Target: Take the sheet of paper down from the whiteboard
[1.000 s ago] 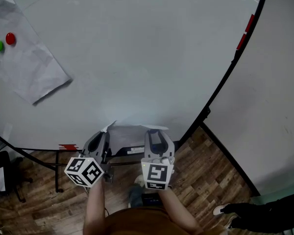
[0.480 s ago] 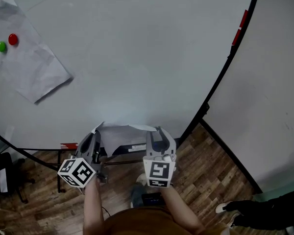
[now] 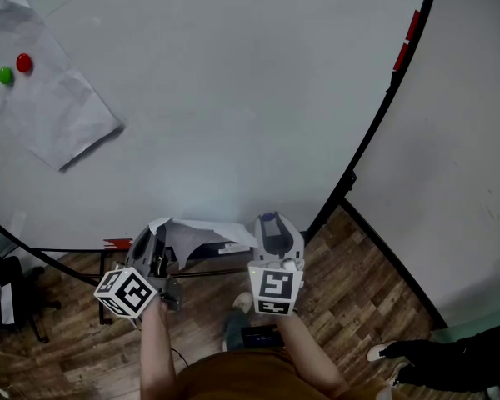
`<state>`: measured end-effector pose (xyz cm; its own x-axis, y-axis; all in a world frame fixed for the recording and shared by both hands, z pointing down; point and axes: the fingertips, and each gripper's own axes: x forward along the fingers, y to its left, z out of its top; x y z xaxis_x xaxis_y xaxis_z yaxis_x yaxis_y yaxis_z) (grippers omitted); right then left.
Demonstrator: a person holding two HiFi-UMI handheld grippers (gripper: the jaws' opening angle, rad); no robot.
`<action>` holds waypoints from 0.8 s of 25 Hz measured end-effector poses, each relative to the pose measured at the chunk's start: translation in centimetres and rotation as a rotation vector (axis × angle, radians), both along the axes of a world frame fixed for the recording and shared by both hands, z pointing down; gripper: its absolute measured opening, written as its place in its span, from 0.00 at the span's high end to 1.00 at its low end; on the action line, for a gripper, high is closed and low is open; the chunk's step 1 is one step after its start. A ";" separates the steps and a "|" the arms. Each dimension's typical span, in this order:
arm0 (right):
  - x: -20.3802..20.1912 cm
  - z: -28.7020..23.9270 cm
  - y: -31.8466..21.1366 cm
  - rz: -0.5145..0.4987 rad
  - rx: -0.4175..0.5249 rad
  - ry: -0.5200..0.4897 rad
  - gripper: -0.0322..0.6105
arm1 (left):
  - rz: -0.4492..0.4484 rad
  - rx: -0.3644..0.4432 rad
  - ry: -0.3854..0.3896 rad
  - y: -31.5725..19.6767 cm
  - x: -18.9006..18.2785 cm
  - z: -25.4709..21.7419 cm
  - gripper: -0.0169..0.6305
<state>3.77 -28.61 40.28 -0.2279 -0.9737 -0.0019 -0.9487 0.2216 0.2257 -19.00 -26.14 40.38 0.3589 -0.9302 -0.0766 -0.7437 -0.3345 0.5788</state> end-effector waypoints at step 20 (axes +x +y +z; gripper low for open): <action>-0.2 0.5 0.0 -0.030 -0.025 -0.011 0.74 | -0.016 0.000 0.027 0.3 -0.4 0.0 0.94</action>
<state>3.59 -28.65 40.82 -0.2573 -0.9661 0.0201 -0.9438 0.2557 0.2093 -19.44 -25.84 40.39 0.3414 -0.9360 -0.0859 -0.7333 -0.3224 0.5987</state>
